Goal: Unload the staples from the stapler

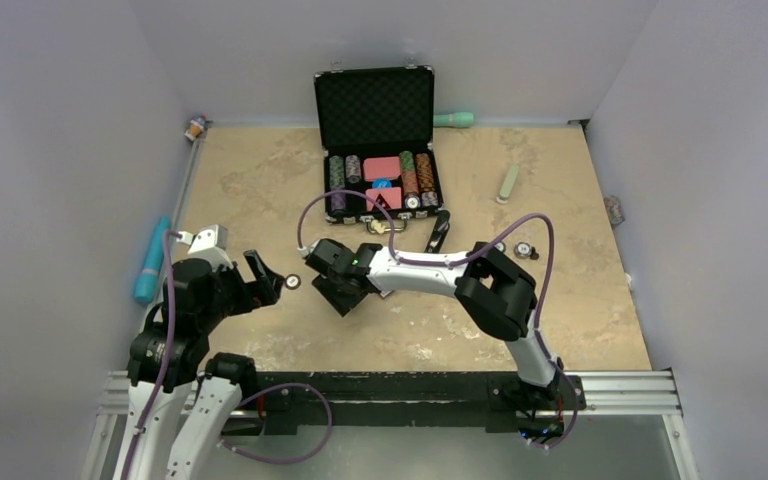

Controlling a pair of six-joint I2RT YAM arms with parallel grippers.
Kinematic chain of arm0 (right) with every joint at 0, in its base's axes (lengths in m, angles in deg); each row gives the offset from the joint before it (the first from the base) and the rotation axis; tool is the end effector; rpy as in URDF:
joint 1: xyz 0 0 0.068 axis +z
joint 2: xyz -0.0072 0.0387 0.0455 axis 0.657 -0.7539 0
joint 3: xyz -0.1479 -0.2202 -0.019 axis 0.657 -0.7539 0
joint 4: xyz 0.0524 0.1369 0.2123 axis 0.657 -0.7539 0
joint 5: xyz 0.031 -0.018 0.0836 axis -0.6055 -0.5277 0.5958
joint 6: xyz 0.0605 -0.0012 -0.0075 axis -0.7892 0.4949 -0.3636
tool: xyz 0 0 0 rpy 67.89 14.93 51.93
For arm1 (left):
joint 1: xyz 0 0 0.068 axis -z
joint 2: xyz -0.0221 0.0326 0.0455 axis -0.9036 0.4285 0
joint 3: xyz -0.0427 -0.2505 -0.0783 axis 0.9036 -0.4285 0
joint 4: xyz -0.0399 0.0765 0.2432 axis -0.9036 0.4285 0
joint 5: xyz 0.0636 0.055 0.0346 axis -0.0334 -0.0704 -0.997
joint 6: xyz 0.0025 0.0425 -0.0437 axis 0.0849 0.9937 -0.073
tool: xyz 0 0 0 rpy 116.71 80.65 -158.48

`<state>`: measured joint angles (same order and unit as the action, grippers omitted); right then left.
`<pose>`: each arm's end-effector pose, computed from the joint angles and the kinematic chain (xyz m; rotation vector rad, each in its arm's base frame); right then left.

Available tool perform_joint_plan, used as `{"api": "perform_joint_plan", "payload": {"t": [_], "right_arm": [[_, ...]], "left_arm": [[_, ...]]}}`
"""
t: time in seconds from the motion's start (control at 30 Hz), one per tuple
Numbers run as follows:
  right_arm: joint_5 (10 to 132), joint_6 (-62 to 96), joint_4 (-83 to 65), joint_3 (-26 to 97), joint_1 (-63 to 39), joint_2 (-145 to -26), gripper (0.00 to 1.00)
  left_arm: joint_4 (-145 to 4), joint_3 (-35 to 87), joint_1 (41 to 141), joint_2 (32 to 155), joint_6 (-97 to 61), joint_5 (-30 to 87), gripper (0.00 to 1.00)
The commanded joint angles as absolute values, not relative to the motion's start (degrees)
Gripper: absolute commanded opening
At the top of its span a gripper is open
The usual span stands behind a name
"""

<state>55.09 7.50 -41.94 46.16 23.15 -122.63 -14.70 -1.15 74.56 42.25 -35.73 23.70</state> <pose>0.1925 0.3838 0.1553 -1.0640 2.4921 0.2438 0.0895 -0.0182 0.2956 -0.3270 2.1590 -0.4517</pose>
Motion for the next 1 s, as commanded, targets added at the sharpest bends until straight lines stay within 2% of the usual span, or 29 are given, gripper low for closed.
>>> {"api": "perform_joint_plan", "payload": {"t": [0.0,0.97], "right_arm": [[55.17,7.99,-41.68,49.34,23.42,-123.26,0.5],[53.11,5.69,-41.9,45.84,23.35,-119.9,0.47]], "left_arm": [[-15.64,-1.14,74.91,42.41,-36.07,23.02,0.96],[-15.21,-0.95,74.91,41.87,-36.07,21.92,0.95]]}}
